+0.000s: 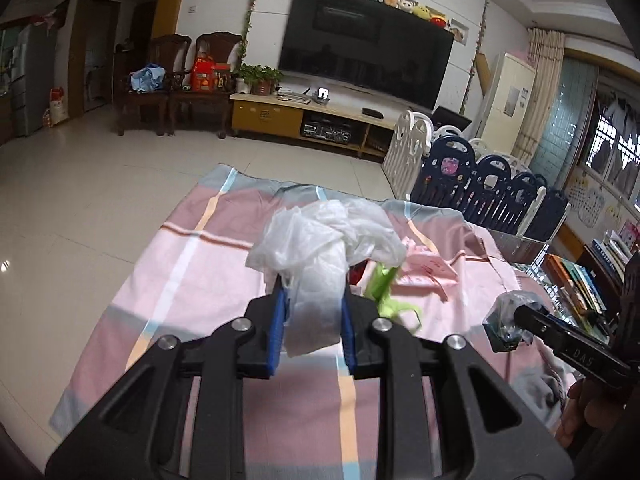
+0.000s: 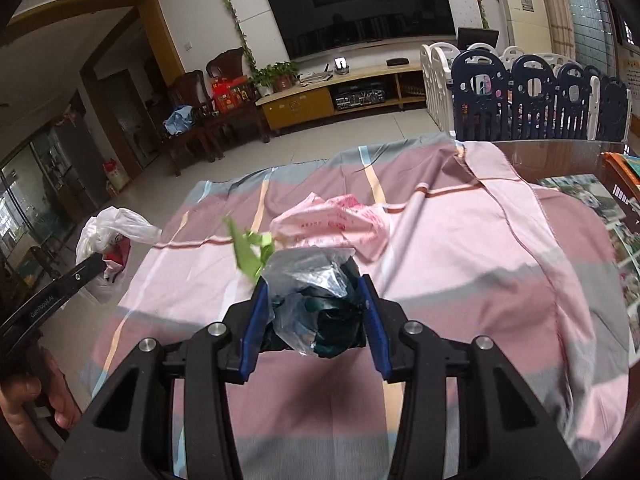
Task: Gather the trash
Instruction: 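Carry the white and black bags to the wastebasket and open both tools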
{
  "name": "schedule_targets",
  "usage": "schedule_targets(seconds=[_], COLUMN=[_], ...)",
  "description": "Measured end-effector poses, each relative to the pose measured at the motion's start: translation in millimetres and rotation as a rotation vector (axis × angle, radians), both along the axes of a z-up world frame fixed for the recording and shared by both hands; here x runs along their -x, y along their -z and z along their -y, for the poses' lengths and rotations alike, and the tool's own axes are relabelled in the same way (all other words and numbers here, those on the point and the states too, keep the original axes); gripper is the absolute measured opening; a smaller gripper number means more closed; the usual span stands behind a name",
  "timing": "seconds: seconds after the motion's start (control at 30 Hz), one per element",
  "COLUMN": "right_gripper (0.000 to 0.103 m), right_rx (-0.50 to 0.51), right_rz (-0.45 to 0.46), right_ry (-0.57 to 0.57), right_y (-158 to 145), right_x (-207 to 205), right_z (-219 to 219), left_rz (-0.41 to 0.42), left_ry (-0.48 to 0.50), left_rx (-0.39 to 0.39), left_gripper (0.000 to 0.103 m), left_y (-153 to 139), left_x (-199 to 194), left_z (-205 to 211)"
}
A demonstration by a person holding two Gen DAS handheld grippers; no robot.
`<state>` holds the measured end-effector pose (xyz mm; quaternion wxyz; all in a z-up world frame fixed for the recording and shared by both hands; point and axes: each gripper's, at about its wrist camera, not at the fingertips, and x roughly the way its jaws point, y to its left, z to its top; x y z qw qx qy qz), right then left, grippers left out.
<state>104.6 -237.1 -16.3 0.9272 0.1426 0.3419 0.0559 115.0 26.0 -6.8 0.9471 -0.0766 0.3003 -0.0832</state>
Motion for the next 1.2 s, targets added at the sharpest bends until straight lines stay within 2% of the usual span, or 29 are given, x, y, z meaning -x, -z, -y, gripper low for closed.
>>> schedule_targets(seconds=[0.13,0.3,0.43,0.7,0.83,0.97,1.1,1.2], right_gripper=[0.044,0.045,0.045,0.045,0.045,0.045,0.045,0.046], right_rx=[0.024,0.04,0.072,0.088,0.062,0.002,0.054,0.12], right_rz=[0.033,0.048,0.041,0.029,0.049,0.113,0.158,0.125], right_ry=[-0.013,-0.03,-0.037,-0.037,-0.022,0.017,0.135,0.262], right_y=[-9,-10,-8,-4,-9,-39,-71,-70], right_x=[44,72,71,68,71,94,143,190], right_z=[-8,-17,-23,-26,-21,16,81,138], left_rz=[-0.008,-0.03,-0.015,-0.042,-0.044,-0.048,-0.047,-0.039], left_ry=[0.025,0.08,0.093,0.077,0.08,0.074,0.085,0.122], left_rx=[-0.024,-0.088,-0.133,-0.122,-0.129,-0.115,-0.104,-0.121], left_gripper=[0.025,0.025,0.025,0.025,0.025,0.025,0.025,0.025], left_y=[0,9,11,18,19,18,17,17], left_x=[42,75,78,74,72,70,71,73], left_z=[9,30,38,31,32,29,29,39])
